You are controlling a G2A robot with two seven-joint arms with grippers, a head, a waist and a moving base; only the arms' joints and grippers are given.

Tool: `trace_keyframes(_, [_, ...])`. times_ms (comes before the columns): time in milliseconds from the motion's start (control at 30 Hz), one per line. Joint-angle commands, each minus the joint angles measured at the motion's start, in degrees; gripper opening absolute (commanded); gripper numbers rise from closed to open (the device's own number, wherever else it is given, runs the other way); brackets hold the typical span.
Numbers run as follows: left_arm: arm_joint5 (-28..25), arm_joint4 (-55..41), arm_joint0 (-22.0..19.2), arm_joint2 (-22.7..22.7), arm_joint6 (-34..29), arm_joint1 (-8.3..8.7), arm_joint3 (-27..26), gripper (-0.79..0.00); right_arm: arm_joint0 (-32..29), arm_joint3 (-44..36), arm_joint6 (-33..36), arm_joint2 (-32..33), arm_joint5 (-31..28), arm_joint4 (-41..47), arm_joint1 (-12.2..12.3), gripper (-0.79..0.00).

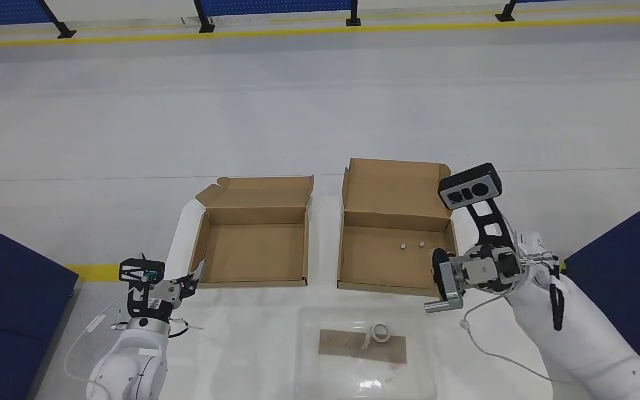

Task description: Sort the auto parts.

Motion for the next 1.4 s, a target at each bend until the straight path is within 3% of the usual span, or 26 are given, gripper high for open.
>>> trace_keyframes(0, [0.00, 0.00, 0.00, 0.00, 0.00, 0.00, 0.00, 0.000, -0.41, -0.89, -0.71, 0.23, 0.88, 0.72, -0.27, -0.785])
trace_keyframes(267, [0.00, 0.00, 0.00, 0.00, 0.00, 0.00, 0.00, 0.000, -1.21, -1.46, 0.56, 0.52, 3.76, 7.83, -2.03, -0.785])
trace_keyframes(700, [0.00, 0.00, 0.00, 0.00, 0.00, 0.00, 0.00, 0.000, -1.44, -0.80, -1.28, 1.31, 6.34, 12.32, -4.78, -0.785])
trace_keyframes(1233, [0.00, 0.00, 0.00, 0.00, 0.00, 0.00, 0.00, 0.000, -2.41, -0.37, -2.15, 3.84, 7.92, 11.95, -7.49, -0.785])
trace_keyframes(1367, [0.00, 0.00, 0.00, 0.00, 0.00, 0.00, 0.00, 0.000, -2.72, -0.02, -2.20, 5.27, 8.31, 7.03, -7.71, -0.785])
